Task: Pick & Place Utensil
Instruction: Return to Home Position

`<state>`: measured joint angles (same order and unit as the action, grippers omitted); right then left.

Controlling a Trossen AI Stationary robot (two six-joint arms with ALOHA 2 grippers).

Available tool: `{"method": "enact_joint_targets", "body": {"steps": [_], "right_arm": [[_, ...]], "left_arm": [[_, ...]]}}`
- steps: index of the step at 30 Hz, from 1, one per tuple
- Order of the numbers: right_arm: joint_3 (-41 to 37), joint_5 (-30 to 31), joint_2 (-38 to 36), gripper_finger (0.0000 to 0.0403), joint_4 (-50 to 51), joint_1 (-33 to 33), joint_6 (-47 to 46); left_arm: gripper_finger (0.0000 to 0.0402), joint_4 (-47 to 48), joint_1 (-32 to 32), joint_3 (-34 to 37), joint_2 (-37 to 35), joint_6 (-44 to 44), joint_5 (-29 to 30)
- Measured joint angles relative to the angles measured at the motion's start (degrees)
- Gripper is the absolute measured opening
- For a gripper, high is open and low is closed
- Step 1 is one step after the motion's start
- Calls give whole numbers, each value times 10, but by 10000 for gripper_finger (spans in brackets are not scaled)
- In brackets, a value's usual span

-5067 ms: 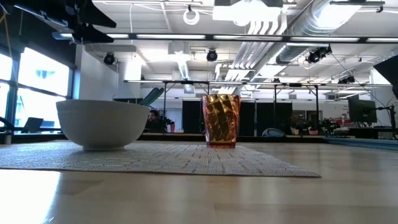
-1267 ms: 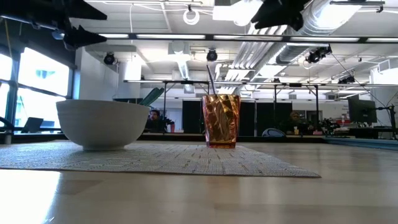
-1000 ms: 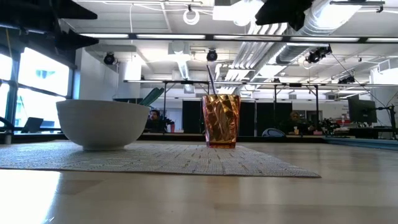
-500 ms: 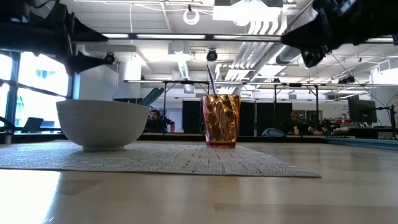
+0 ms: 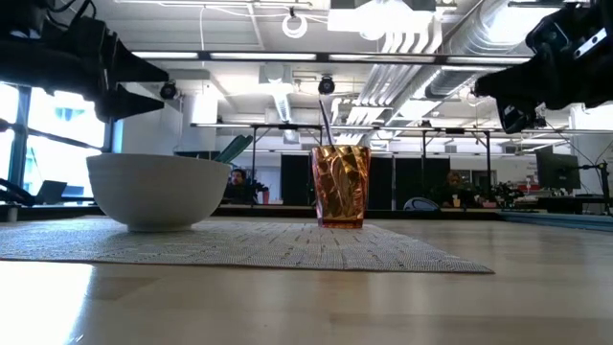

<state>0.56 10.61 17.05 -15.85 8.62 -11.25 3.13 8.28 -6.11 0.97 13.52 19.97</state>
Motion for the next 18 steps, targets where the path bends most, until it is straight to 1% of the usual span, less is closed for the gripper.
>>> {"method": "enact_joint_targets", "body": {"steps": [4, 8, 12, 14, 18], "right_arm": [[0, -20, -40, 2, 37, 0, -5], [0, -43, -70, 1, 69, 0, 7], [0, -70, -100, 1, 91, -2, 8], [0, -96, -116, 1, 110, -12, 3], [0, -102, -146, 1, 140, -46, 1]], "left_arm": [[399, -3, -44, 0, 0, -15, 30], [399, -3, -74, 0, 0, -28, 75], [399, -12, -84, 18, 0, -28, 102], [399, -40, -83, 35, 1, -29, 108], [399, -88, -83, 51, 0, -56, 133]]}}
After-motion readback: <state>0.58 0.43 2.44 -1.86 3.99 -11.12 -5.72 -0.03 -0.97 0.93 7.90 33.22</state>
